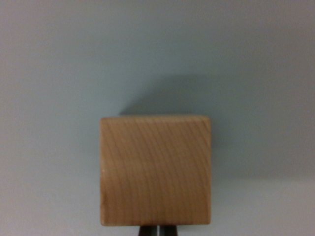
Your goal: Push wooden cube
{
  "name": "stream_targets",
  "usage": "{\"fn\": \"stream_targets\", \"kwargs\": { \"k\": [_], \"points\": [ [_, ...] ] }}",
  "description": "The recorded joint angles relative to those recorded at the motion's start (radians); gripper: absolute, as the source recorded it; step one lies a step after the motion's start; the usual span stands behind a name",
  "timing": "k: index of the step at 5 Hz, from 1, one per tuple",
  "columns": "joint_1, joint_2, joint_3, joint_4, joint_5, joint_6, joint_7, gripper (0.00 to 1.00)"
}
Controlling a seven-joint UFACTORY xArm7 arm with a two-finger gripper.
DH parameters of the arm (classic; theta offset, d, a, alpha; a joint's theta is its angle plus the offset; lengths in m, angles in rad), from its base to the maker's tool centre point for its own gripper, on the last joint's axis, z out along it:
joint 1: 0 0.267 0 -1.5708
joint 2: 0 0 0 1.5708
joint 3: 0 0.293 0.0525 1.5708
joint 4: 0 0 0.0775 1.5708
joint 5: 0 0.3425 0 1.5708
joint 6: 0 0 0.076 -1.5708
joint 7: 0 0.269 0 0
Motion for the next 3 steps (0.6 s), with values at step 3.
{"fn": "stream_targets", "kwargs": {
  "k": [3],
  "points": [
    [0.0003, 0.053, 0.002, 0.085, 0.0025, 0.032, 0.002, 1.00]
  ]
}}
